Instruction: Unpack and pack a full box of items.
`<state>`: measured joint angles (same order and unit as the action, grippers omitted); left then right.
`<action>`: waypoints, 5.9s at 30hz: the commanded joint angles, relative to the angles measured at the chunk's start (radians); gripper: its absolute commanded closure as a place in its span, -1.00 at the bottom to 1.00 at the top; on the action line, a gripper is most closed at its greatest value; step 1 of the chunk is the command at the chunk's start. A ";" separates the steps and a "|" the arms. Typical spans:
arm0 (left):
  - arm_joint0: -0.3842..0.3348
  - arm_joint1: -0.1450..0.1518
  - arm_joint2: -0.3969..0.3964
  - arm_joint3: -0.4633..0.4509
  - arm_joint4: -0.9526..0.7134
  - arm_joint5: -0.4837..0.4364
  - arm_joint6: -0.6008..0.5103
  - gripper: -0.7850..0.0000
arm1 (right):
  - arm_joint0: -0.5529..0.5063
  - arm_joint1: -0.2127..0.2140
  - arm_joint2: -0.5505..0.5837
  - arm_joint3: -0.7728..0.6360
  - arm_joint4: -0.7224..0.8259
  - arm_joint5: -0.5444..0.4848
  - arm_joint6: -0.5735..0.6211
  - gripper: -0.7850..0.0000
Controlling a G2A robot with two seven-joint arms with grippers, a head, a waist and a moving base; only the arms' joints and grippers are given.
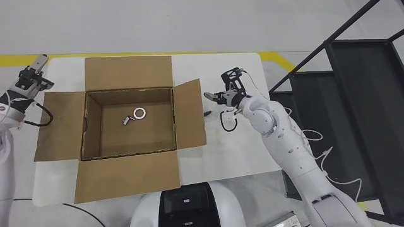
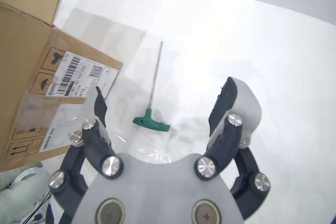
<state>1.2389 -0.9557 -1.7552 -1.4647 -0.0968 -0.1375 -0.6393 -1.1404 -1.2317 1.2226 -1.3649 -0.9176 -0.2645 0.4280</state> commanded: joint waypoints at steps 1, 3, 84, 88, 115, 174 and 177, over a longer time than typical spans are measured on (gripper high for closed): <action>-0.001 0.000 0.005 -0.006 0.007 -0.001 0.000 -1.00 | -0.025 0.006 0.032 -0.013 -0.001 0.014 -0.004 -1.00; -0.002 0.001 0.006 -0.011 0.021 -0.003 -0.005 -1.00 | -0.042 0.012 0.060 -0.020 0.005 0.011 -0.006 -1.00; -0.221 0.037 0.346 0.062 0.351 0.121 -0.312 -1.00 | -0.173 0.079 0.167 0.041 -0.034 -0.164 -0.020 -1.00; -0.224 0.044 0.317 0.078 0.371 0.122 -0.306 -1.00 | -0.163 0.078 0.155 0.048 -0.038 -0.160 -0.024 -1.00; -0.138 0.073 0.129 -0.035 -0.078 0.052 -0.529 -1.00 | -0.061 0.070 -0.047 0.045 -0.470 -0.158 -0.166 -1.00; -0.078 0.082 0.050 -0.061 -0.164 0.056 -0.497 -1.00 | 0.448 -0.047 -0.499 0.559 -0.945 -0.497 -0.422 -0.25; -0.078 0.082 0.050 -0.061 -0.164 0.056 -0.497 -1.00 | 0.462 -0.058 -0.519 0.581 -0.954 -0.505 -0.426 -0.25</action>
<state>1.1609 -0.8734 -1.7054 -1.5259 -0.2612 -0.0813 -1.1361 -0.6826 -1.2867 0.7097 -0.7903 -1.8678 -0.7651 0.0050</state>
